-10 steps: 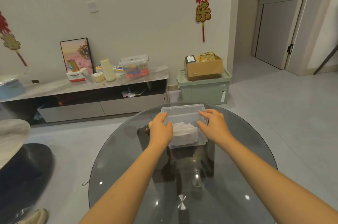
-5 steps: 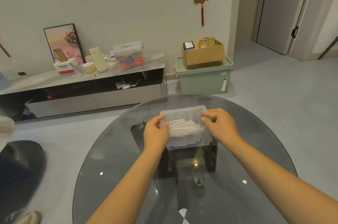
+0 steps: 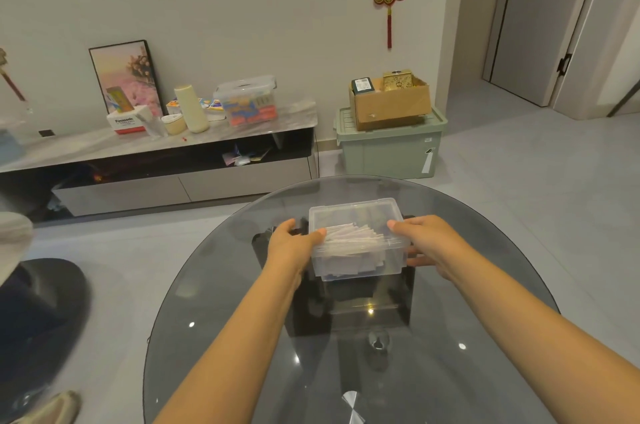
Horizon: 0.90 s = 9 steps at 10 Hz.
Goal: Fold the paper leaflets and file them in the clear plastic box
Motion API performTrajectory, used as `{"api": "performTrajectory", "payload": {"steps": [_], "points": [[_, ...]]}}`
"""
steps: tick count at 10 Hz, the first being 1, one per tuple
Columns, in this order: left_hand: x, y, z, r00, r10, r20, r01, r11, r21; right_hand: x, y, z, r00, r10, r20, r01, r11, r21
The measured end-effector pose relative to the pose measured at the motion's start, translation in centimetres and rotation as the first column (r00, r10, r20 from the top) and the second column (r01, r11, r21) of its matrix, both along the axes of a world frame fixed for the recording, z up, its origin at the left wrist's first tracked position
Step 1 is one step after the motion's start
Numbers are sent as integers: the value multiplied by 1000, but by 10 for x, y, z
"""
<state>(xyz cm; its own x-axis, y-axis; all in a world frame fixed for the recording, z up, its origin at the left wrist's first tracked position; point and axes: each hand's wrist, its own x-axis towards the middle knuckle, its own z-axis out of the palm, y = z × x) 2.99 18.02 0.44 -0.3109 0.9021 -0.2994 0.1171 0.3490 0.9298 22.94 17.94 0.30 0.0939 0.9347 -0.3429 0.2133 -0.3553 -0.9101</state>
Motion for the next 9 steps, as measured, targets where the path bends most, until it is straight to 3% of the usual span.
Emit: {"api": "performTrajectory", "payload": {"steps": [1,4,7,9], "points": [[8,-4,-1,985,32,-167,-15,995,102,-1,1,1,999,-6,43,5,1000,18],[12,-12,9,958,55,-281,-8,986,168,-15,1,3,998,-31,58,29,999,29],[-16,68,-2,955,111,-275,-72,987,147,-38,86,-8,1000,11,-1,-11,1000,16],[-25,107,8,960,92,-264,-85,996,40,-58,124,-5,992,74,104,-76,997,15]]}}
